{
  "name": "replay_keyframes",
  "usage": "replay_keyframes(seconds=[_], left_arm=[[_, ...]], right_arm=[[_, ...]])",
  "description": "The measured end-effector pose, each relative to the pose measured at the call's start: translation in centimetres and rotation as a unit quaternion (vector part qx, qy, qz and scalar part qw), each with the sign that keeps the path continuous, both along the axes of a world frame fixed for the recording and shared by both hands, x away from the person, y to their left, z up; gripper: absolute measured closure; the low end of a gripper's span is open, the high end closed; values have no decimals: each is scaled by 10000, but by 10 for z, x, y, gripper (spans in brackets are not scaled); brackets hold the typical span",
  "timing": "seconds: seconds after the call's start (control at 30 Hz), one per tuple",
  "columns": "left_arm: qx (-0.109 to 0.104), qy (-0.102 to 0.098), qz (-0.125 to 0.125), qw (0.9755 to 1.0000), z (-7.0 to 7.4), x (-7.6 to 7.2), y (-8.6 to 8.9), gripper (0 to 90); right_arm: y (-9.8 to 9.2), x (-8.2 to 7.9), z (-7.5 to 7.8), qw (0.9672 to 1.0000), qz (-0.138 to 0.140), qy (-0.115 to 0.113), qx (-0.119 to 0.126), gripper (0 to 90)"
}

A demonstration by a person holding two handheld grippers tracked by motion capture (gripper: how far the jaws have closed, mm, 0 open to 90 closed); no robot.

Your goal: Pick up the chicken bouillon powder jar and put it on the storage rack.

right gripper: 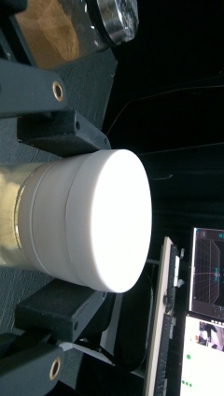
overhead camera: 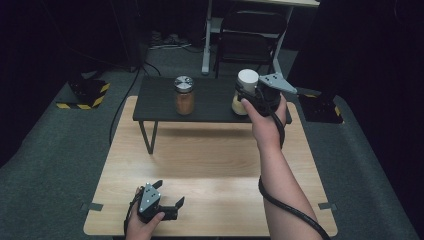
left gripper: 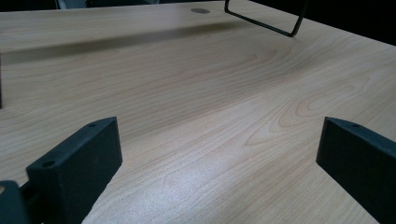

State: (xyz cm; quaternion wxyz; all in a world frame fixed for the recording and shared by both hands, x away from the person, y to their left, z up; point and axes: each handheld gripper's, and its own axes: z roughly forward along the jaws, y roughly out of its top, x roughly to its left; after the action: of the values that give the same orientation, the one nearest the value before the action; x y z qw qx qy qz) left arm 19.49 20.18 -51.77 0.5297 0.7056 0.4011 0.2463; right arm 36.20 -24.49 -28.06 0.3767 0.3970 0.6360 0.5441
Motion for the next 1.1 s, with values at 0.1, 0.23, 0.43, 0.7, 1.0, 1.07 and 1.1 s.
replay_keyframes(seconds=[0.1,0.23,0.43,0.7,1.0,1.07,1.1], left_arm=[[-12,-9,-3,10000,0,0,0,5],[-15,-10,-8,10000,-1,0,1,4],[-5,-11,-6,10000,0,0,0,5],[-8,-30,-14,10000,-1,0,0,4],[-19,-12,-16,10000,-1,0,1,5],[-17,-12,-22,10000,-1,0,1,4],[-25,-14,-20,10000,-1,0,1,4]], right_arm=[[1,3,-2,10000,-17,-6,22,338],[0,5,-4,10000,-12,-20,69,338],[-4,7,-9,9999,6,-72,145,337],[-7,8,-10,9999,68,-69,138,336],[-8,9,-8,9998,98,-40,157,333],[-9,9,-7,9998,108,-27,172,314],[-8,9,-7,9998,100,-28,171,298]])
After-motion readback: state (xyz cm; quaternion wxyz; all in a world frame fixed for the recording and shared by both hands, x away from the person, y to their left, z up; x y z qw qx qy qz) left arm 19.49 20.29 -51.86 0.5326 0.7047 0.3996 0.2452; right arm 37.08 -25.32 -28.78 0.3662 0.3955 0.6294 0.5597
